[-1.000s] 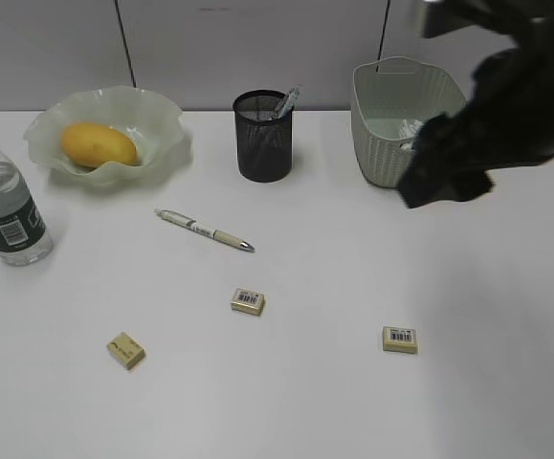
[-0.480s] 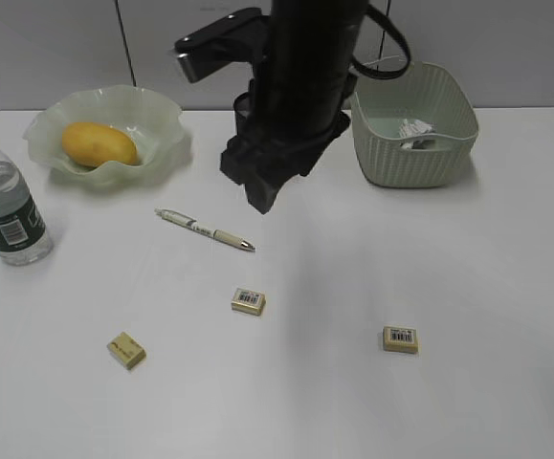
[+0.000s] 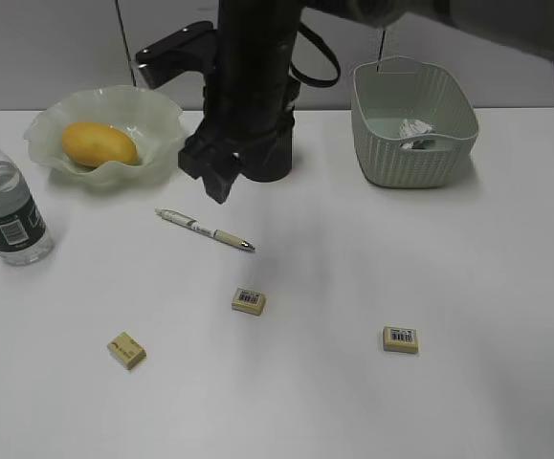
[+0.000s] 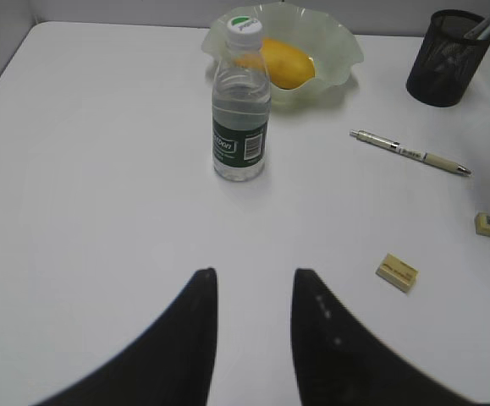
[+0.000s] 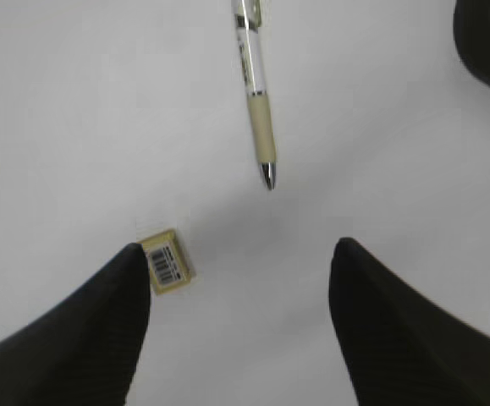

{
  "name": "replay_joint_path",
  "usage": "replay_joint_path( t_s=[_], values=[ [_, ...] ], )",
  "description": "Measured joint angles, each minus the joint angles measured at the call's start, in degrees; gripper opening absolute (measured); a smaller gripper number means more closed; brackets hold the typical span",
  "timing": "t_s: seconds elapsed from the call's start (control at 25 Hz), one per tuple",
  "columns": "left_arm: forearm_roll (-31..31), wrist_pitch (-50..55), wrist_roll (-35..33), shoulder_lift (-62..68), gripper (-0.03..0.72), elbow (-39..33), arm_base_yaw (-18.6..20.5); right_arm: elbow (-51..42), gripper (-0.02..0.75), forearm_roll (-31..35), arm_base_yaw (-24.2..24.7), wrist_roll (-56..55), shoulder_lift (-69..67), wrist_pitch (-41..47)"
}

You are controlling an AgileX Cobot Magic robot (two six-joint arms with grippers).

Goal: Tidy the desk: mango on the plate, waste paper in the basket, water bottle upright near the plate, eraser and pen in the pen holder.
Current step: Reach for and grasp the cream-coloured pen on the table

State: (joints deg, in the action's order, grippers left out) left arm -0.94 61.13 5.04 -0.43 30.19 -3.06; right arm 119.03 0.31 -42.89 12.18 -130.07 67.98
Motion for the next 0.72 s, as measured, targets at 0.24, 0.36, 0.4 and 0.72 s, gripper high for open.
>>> replay_joint_path(
  t_s=[0.24, 0.36, 0.4, 0.72],
  values=[
    [0.00, 0.00, 0.00, 0.00, 0.233, 0.00, 0.00, 6.80, 0.497, 0.47, 0.00, 0.55, -6.64, -4.19],
    [-0.06, 0.00, 0.00, 0.00, 0.233, 0.00, 0.00, 7.79, 0.458, 0.63, 0.00, 0.90, -9.16, -6.51],
    [-0.06, 0.00, 0.00, 0.00, 0.233, 0.00, 0.00, 7.79, 0.445, 0.63, 0.00, 1.05, -9.86, -7.34],
    [-0.11, 0.00, 0.00, 0.00, 0.233, 0.00, 0.00, 7.95, 0.344, 3.09, 0.00, 3.05, -14.10, -12.62]
  ],
)
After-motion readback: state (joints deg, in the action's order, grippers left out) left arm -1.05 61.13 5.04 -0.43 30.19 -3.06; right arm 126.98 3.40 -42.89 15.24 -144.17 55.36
